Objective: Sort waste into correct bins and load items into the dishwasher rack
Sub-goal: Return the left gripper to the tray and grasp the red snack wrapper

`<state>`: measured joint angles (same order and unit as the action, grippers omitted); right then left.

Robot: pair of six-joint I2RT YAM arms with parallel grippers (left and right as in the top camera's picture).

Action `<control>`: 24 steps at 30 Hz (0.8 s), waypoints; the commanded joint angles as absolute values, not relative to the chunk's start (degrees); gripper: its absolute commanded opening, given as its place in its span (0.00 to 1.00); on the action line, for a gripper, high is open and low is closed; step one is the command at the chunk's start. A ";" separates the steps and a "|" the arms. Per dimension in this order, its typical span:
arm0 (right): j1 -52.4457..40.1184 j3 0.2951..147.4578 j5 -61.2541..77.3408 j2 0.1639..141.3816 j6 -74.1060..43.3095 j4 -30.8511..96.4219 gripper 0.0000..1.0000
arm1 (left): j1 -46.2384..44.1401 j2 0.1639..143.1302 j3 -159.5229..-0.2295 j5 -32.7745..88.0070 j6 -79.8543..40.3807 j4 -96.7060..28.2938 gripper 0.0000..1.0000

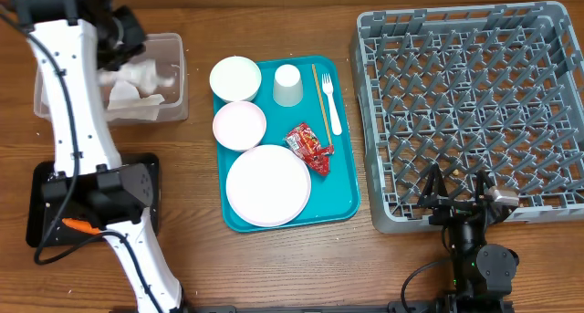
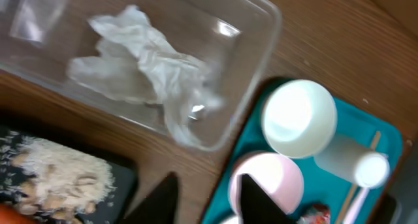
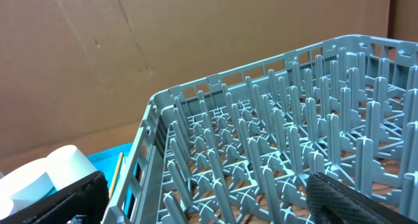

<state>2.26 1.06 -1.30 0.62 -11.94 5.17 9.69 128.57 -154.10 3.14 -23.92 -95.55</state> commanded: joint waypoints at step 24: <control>2.48 0.47 -1.19 0.19 -11.60 4.80 1.00 | -22.00 133.99 -146.39 14.83 -11.94 -96.82 0.84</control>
<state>2.26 1.06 -1.30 0.62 -11.94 5.17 -18.20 134.30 -150.02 21.06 -16.34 -96.66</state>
